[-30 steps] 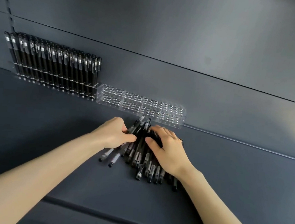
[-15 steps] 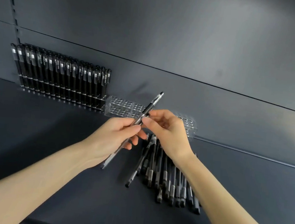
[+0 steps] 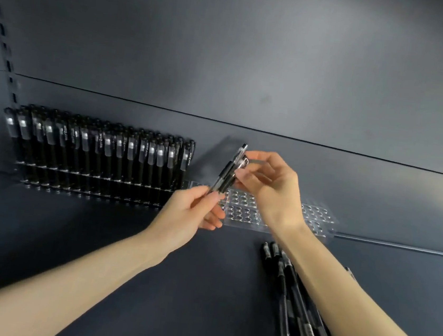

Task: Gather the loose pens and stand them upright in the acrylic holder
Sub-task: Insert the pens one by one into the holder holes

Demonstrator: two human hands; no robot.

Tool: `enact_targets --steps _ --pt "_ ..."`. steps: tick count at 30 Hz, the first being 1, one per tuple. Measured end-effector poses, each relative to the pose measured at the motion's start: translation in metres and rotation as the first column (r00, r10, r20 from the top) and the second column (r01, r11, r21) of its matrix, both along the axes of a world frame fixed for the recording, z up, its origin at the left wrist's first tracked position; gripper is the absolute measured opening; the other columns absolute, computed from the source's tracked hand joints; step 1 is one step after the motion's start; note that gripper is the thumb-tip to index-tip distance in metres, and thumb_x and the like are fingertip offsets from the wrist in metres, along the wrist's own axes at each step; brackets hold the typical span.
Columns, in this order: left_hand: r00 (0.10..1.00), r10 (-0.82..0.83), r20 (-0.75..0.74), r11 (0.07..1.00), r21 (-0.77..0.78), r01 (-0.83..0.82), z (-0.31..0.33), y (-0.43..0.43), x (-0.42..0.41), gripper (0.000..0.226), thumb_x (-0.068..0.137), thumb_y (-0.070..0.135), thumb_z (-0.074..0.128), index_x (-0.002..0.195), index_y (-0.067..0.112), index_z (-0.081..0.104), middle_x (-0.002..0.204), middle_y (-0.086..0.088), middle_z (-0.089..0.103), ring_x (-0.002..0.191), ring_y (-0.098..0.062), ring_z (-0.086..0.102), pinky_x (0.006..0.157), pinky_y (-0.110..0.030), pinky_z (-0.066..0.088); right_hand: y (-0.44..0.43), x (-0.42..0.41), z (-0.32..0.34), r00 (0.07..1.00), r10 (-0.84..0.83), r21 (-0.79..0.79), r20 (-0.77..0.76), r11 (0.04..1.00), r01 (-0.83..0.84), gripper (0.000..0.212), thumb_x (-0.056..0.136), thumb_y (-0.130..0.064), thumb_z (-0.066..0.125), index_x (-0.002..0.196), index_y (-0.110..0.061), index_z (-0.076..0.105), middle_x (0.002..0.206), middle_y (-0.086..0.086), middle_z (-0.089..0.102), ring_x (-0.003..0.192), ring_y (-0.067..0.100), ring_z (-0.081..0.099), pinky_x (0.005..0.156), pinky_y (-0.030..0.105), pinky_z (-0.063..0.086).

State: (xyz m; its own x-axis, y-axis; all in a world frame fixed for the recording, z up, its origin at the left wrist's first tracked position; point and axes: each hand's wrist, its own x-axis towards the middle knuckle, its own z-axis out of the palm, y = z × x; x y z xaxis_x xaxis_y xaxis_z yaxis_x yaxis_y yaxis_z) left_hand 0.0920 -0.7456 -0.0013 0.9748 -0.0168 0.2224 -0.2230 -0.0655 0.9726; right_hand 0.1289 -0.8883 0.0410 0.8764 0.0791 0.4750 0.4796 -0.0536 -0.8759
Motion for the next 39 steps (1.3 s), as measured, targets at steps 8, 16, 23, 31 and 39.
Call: enact_targets --steps 8,16,23,31,39 --pt "0.914 0.319 0.252 0.911 0.184 -0.369 -0.013 0.021 0.016 0.029 0.101 0.027 0.04 0.086 0.009 0.057 0.057 0.006 0.035 0.05 -0.007 0.033 0.05 -0.02 0.029 0.018 0.035 0.019 0.931 -0.3 0.055 0.209 0.954 0.295 0.03 0.085 0.0 0.065 0.09 -0.029 0.056 0.074 -0.003 0.061 0.073 0.019 0.061 0.081 0.045 0.055" --pt "0.914 0.34 0.222 0.932 0.05 -0.359 -0.016 0.019 0.016 0.03 0.099 0.032 0.04 0.088 0.011 0.059 0.052 0.011 0.038 0.052 -0.005 0.035 0.053 -0.019 0.031 0.038 0.055 0.009 0.898 -0.295 -0.022 0.326 0.947 0.319 0.03 0.085 -0.006 0.067 0.091 -0.033 0.055 0.073 -0.015 0.06 0.068 0.006 0.059 0.071 0.019 0.047" --pt "0.923 0.324 0.207 0.944 -0.01 -0.329 -0.016 0.019 0.015 0.03 0.098 0.035 0.039 0.091 0.015 0.06 0.048 0.013 0.033 0.05 -0.006 0.03 0.049 -0.019 0.029 0.038 0.066 0.015 0.896 -0.246 -0.139 0.369 0.939 0.315 0.022 0.085 -0.006 0.068 0.097 -0.023 0.059 0.076 -0.014 0.06 0.068 -0.001 0.058 0.072 0.015 0.047" --pt "0.927 0.321 0.193 0.947 -0.055 -0.317 -0.02 0.019 0.018 0.031 0.098 0.034 0.04 0.091 0.009 0.059 0.05 0.014 0.034 0.051 -0.007 0.03 0.053 -0.026 0.027 0.043 0.072 -0.007 0.942 -0.15 -0.329 0.301 0.911 0.251 0.021 0.083 -0.002 0.068 0.099 -0.016 0.067 0.075 -0.002 0.066 0.071 0.009 0.062 0.077 0.024 0.053" --pt "0.931 0.308 0.194 0.951 -0.093 -0.295 -0.023 0.018 0.018 0.032 0.098 0.034 0.039 0.091 0.01 0.058 0.051 0.014 0.032 0.052 -0.007 0.028 0.054 -0.027 0.025 0.037 0.064 -0.006 0.927 -0.166 -0.345 0.335 0.894 0.285 0.022 0.086 -0.004 0.066 0.101 -0.019 0.069 0.083 -0.003 0.064 0.067 0.0 0.055 0.067 0.009 0.044"
